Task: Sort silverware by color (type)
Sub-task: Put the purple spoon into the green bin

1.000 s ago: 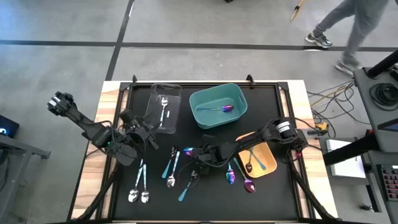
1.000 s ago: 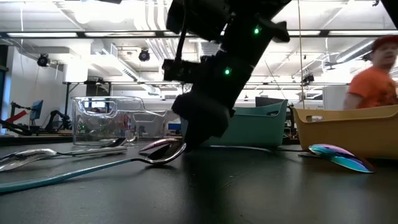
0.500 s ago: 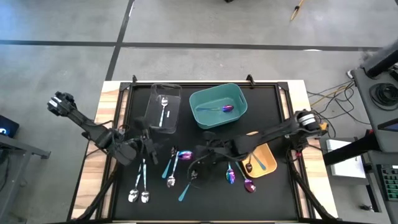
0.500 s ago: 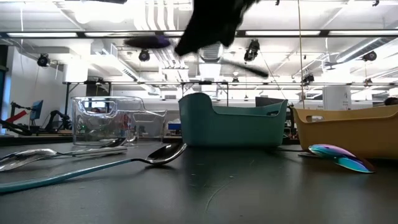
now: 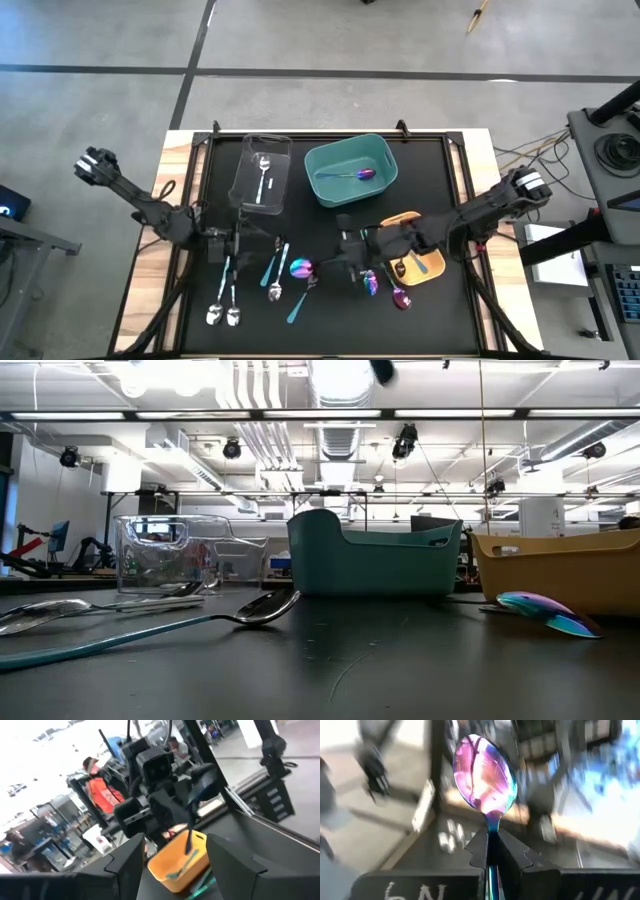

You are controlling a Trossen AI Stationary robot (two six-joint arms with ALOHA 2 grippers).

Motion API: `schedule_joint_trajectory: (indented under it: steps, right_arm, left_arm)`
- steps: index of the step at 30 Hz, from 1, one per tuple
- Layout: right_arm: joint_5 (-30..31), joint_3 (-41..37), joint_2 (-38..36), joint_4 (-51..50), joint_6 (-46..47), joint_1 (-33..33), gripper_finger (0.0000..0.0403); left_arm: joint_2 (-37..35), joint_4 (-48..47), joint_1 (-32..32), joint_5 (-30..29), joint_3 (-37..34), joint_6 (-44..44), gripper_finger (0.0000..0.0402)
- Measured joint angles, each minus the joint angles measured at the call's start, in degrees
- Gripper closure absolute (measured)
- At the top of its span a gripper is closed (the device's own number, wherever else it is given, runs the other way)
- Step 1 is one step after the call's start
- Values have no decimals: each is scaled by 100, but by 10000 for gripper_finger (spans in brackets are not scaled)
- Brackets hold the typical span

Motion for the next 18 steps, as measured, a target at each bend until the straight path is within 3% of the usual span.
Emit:
schedule_joint_trajectory:
  steps: [3, 6, 10, 15, 18]
  right_arm:
    - [-745, -318, -14, 1431, -258, -136, 390]
    - [-1613, -376, 42, 2204, -255, -364, 390]
    - [-2163, -161, 188, 2213, -183, -556, 390]
    - [-2418, 122, 313, 2181, -220, -616, 390]
    - [-2392, 155, 359, 2106, -323, -625, 390]
  left_arm:
    - [96, 364, 190, 377, -29, 21, 206]
    - [306, 586, 503, 1270, 43, -137, 206]
    - [754, 964, 1015, 2260, 194, -506, 206]
    - [1438, 1574, 1531, 2609, 337, -968, 206]
    - [1889, 1928, 1715, 3155, 434, -1120, 206]
